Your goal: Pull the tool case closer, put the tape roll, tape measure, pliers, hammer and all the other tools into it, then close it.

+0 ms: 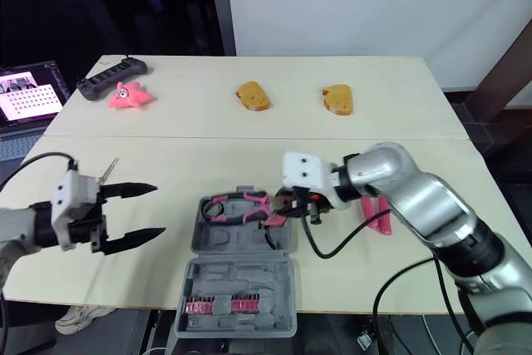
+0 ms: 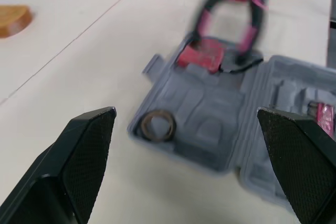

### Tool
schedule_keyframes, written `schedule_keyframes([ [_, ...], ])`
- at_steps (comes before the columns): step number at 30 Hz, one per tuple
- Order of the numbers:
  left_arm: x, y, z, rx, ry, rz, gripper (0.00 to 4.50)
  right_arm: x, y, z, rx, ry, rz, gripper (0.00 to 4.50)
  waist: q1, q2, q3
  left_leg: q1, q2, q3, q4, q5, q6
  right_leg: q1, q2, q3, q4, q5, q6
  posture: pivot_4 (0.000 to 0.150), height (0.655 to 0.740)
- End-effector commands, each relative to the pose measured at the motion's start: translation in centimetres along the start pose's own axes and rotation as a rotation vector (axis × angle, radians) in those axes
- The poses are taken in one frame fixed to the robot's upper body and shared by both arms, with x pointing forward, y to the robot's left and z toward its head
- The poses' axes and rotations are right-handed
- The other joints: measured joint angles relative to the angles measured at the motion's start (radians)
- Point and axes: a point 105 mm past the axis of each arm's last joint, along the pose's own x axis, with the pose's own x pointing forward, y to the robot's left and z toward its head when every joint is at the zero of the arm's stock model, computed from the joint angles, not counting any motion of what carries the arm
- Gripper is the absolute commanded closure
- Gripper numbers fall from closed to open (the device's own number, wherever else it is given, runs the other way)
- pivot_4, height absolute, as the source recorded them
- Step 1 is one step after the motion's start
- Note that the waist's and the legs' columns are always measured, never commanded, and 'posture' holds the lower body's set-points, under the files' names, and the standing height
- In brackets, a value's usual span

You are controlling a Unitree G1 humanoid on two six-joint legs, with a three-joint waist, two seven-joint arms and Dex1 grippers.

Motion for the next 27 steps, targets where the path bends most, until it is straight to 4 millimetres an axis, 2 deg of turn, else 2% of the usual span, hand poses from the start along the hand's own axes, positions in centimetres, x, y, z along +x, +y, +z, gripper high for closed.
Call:
schedule_keyframes([
  [1,-1.7,-0.2,-0.2,0.007,0.006,0.065,0.0,1.9,-0.3,0.9,0.043,0.046,0.057,3.52,-0.003,0.0,0.0,0.0,0.0,0.0,0.0,0.0,0.0,0.0,0.0,0.0,0.0,0.0,-0.001,0.15,0.74],
  [4,-2.8,-0.7,-1.0,-0.036,0.028,0.115,0.0,4.0,-0.8,1.0,0.023,0.102,0.053,3.52,-0.001,0.0,0.0,0.0,0.0,0.0,-0.001,0.0,0.0,-0.002,0.0,0.0,0.001,0.0,-0.001,0.15,0.74],
  [6,-3.4,-0.9,-1.4,-0.05,0.042,0.145,0.0,5.1,-1.2,1.4,0.072,0.105,0.027,3.52,0.0,0.0,0.0,-0.001,0.0,0.0,-0.001,0.0,0.0,-0.002,0.0,-0.001,0.001,0.0,-0.001,0.15,0.74],
  [9,-4.0,-1.6,-1.6,-0.07,0.052,0.181,0.0,6.1,-0.9,1.4,0.077,0.128,0.024,3.52,0.001,-0.001,0.0,-0.004,0.0,0.0,-0.001,0.0,0.0,-0.005,0.0,-0.001,0.001,0.0,-0.001,0.15,0.74],
  [12,-4.4,-2.2,-1.8,-0.091,0.07,0.199,0.0,7.0,-1.4,1.2,0.1,0.141,-0.007,3.52,0.0,-0.001,0.0,-0.005,0.0,0.0,-0.001,0.0,-0.001,-0.006,0.0,-0.001,0.001,0.0,-0.001,0.15,0.74],
  [18,-5.0,-1.9,-2.0,-0.099,0.093,0.215,0.0,7.8,-1.9,0.7,0.113,0.166,-0.042,3.52,-0.003,-0.001,0.0,-0.005,0.0,0.0,-0.001,0.001,-0.001,-0.007,0.001,-0.001,0.002,0.0,-0.002,0.15,0.74],
  [27,-4.5,-1.4,-2.2,-0.103,0.102,0.194,0.0,8.8,-0.8,0.6,0.135,0.158,-0.031,3.52,-0.005,-0.001,-0.001,-0.005,0.001,0.0,-0.001,0.001,-0.002,-0.007,0.001,-0.001,0.002,0.001,-0.002,0.15,0.74],
])
